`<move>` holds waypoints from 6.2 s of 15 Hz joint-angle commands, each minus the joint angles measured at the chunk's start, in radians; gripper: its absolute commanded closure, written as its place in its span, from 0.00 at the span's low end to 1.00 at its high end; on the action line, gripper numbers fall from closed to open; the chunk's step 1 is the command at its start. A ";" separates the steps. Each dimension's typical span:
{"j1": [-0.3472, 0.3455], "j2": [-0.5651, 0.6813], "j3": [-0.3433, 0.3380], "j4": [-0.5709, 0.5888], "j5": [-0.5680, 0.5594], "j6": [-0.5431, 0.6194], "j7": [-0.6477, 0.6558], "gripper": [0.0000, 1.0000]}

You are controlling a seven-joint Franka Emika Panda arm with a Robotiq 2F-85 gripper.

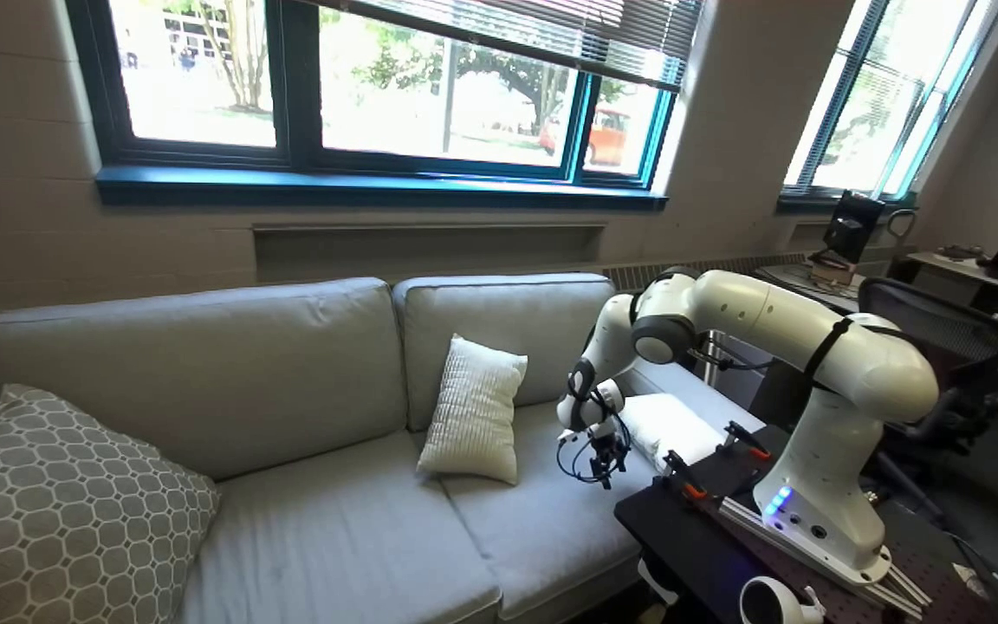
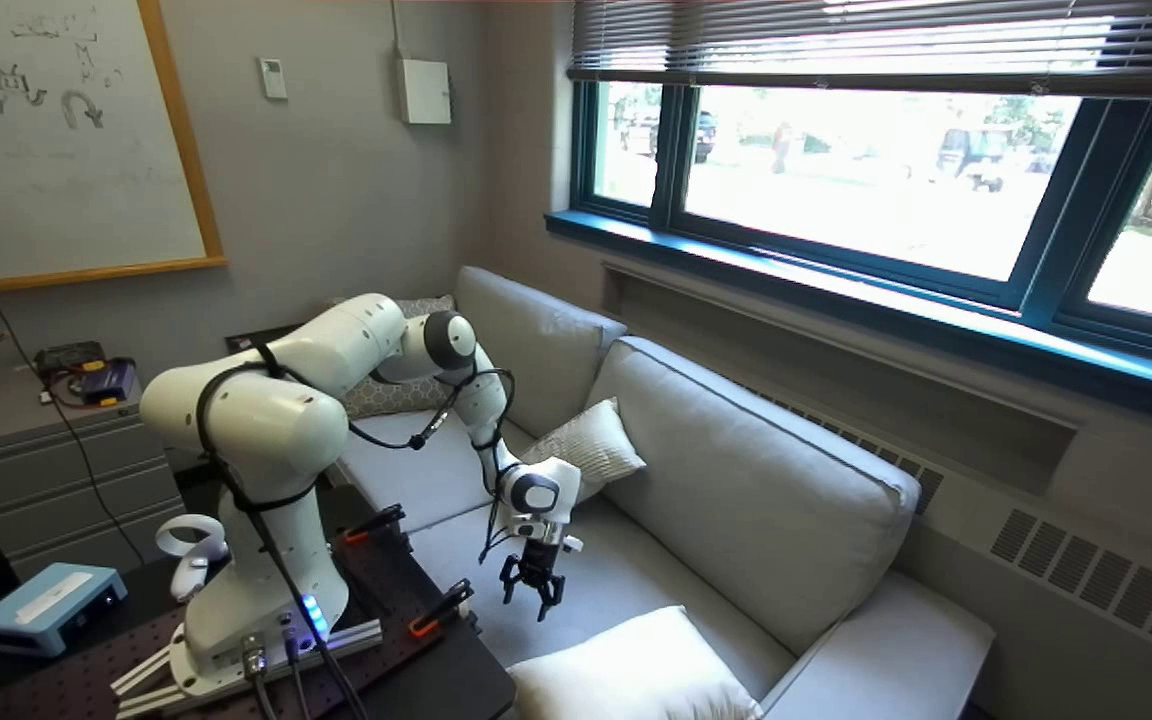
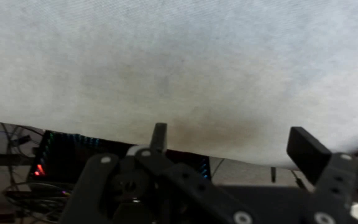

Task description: Move the cushions to the right shoulder of the couch

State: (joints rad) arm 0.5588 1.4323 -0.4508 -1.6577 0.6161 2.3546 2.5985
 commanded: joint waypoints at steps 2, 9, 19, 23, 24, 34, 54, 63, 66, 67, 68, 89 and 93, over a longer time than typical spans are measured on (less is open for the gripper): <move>0.147 -0.035 -0.067 -0.133 0.367 -0.024 0.000 0.00; 0.433 0.002 -0.312 -0.241 0.810 -0.048 0.000 0.00; 0.287 -0.086 -0.197 -0.134 0.784 0.192 -0.001 0.00; 0.302 -0.071 -0.207 -0.107 0.765 0.193 0.001 0.00; 0.303 -0.070 -0.207 -0.106 0.765 0.194 0.001 0.00; 0.207 0.009 -0.204 -0.247 0.857 0.640 0.001 0.00; 0.013 0.043 -0.044 -0.203 0.812 0.834 0.000 0.00; -0.056 0.051 -0.021 -0.361 0.740 0.997 0.014 0.28; -0.051 0.051 -0.026 -0.370 0.732 0.972 0.013 0.50; -0.050 0.051 -0.026 -0.369 0.733 0.966 0.013 0.58; -0.051 0.050 -0.026 -0.366 0.736 0.961 0.013 0.65; 0.187 0.033 -0.292 -0.198 1.419 1.121 -0.043 0.94; 0.137 0.013 -0.294 -0.095 1.342 1.135 -0.048 0.94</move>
State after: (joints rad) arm 0.7568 1.4638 -0.7631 -1.8544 1.9904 3.4497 2.5755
